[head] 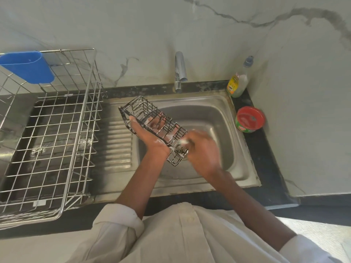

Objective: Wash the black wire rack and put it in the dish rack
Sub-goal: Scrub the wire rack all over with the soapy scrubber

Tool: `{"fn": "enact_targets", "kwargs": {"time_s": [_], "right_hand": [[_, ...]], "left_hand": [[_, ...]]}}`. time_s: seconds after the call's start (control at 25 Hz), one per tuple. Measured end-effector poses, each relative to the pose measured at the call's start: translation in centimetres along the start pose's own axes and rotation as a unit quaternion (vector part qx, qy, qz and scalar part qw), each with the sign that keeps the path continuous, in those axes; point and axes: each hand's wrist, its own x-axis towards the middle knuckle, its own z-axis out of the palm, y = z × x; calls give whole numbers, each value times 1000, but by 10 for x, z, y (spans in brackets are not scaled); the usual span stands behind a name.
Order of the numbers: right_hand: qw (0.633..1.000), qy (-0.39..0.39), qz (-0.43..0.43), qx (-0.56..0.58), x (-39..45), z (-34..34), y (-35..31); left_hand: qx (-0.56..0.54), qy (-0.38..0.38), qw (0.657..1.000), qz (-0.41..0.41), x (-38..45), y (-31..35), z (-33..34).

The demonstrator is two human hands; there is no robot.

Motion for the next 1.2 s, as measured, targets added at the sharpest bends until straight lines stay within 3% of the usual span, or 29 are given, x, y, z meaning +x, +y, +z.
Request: {"fn": "enact_targets", "kwargs": {"time_s": [0.08,0.2,0.36,0.52,0.68,0.84,0.96,1.12,1.2], "right_hand": [[996,41,81,18,-1,-4,7],[993,-6,43,106,-19,1,-1],[981,121,113,98,-9,0,9],[994,61,-28,86,-40,5,2],[980,111,99,130,-38,3,9],[990,104,-28,90,-62,2,7],[989,115,38,84,-64,1,6],[986,124,-28,110,-46,-4,-13],[989,113,0,99,-57,-7,-1]], "left_hand": [[1,21,1000,-4,3,3,-2],[-30,38,999,-21,5,8,-4],[-38,41,997,-48,-1,5,-10],[-45,36,997,-52,-9,4,-14],[-67,39,996,-53,-11,2,-16],[-131,32,988,-74,-9,6,-11],[-121,40,989,-72,-16,4,-6],[-129,52,988,-66,-25,-6,-2],[-109,28,991,-73,-21,-9,-6]]}}
